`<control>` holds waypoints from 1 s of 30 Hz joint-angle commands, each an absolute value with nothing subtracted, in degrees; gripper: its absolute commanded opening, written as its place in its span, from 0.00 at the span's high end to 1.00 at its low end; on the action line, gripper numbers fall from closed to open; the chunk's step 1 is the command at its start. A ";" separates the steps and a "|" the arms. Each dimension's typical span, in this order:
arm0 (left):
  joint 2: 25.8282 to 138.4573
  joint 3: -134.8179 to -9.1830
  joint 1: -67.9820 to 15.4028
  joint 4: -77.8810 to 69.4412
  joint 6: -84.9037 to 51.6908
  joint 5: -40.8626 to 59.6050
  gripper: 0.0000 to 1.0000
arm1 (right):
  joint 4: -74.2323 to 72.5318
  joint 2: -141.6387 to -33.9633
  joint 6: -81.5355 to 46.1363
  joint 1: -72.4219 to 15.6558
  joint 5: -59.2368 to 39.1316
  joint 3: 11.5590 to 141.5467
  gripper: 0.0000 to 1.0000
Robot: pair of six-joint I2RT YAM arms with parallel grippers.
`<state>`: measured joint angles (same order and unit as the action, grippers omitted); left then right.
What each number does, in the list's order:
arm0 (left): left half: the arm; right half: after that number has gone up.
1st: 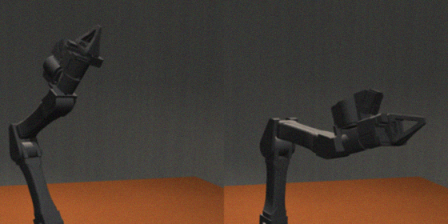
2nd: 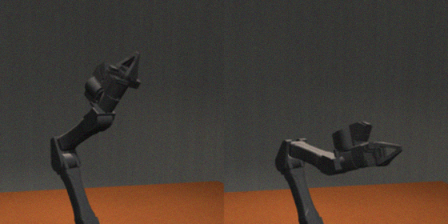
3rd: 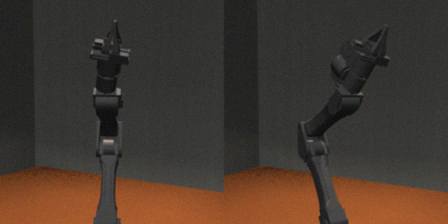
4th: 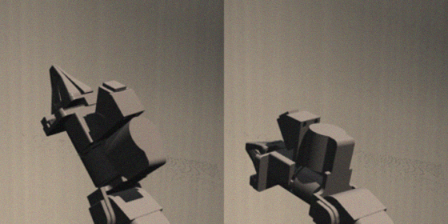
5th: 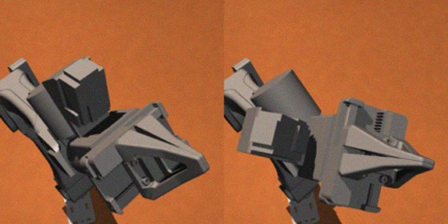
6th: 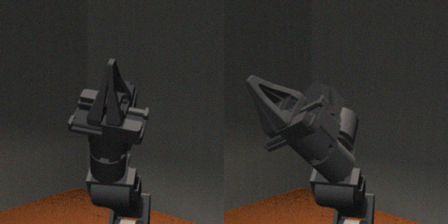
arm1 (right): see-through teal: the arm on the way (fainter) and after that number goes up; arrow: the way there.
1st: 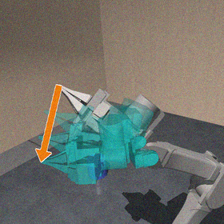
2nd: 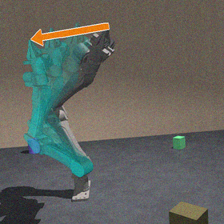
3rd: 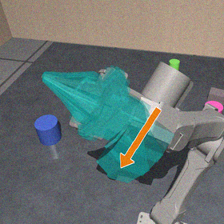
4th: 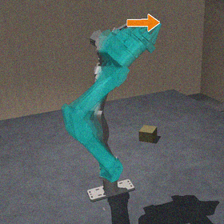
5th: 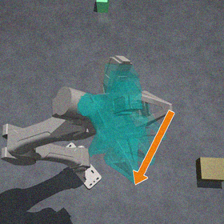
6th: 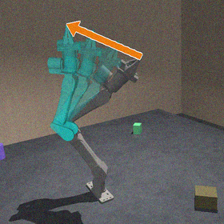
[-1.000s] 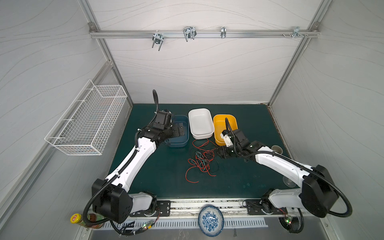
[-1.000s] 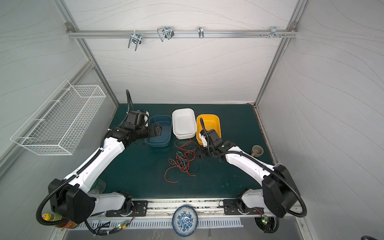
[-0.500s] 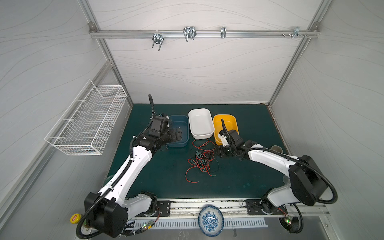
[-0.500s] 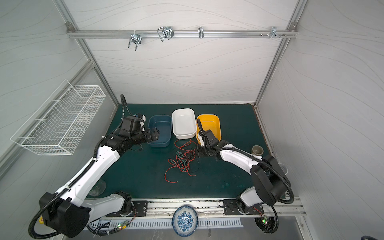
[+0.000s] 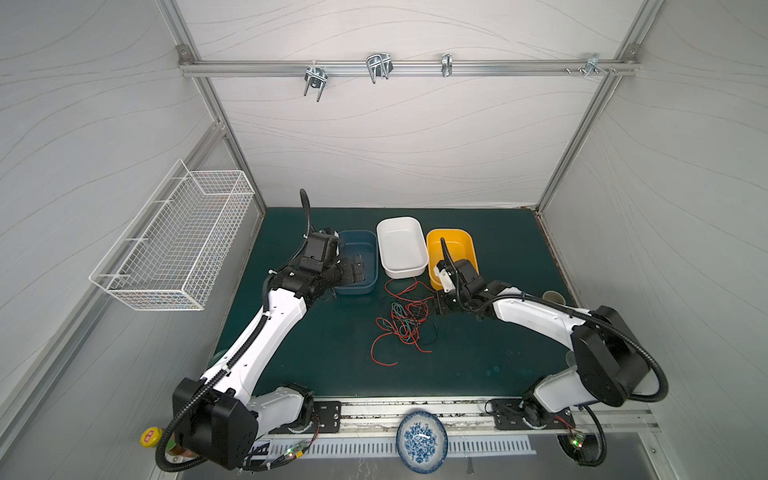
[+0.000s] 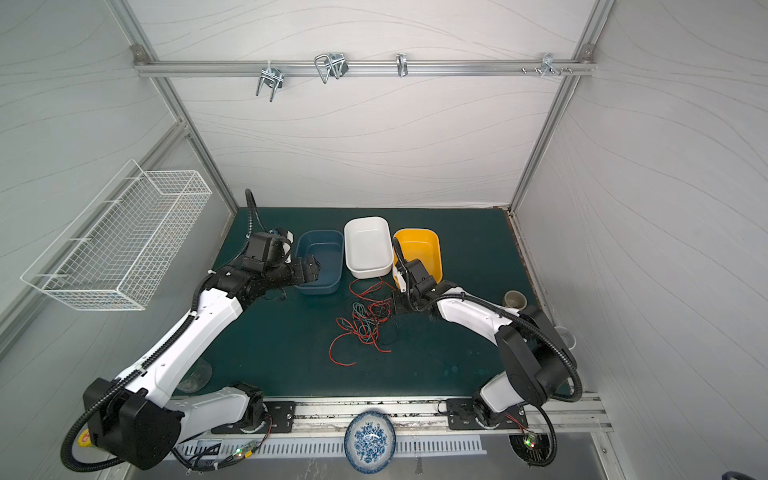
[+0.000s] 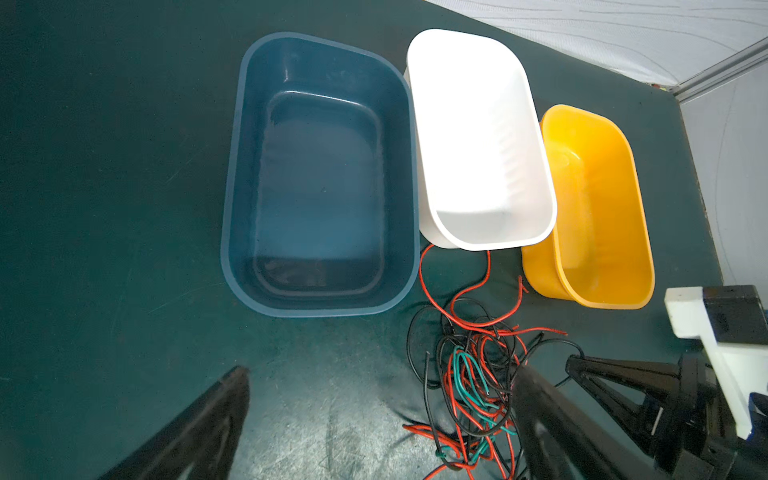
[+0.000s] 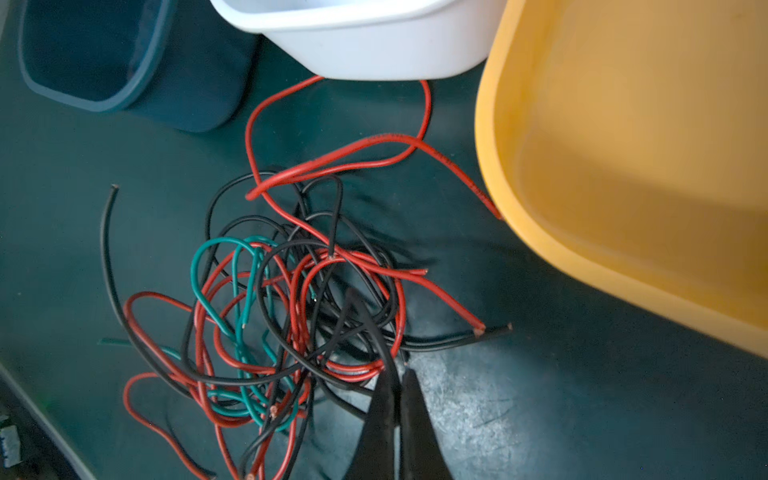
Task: Untangle the cables
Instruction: 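Lower the right gripper into the pile and grasp a black wire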
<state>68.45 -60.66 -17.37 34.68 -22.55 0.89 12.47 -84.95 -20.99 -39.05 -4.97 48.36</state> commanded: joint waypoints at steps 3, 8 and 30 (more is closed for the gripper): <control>69.54 -61.96 -17.40 35.05 -22.24 1.24 0.01 | 13.78 -80.79 -20.83 -40.08 -7.28 49.07 1.00; 69.19 -61.79 -17.41 35.05 -22.10 1.05 0.00 | 16.15 -76.30 -20.90 -42.75 -5.40 50.64 1.00; 69.06 -62.14 -17.40 35.49 -21.27 0.78 0.00 | 27.98 -64.61 -23.07 -49.79 -4.46 60.30 1.00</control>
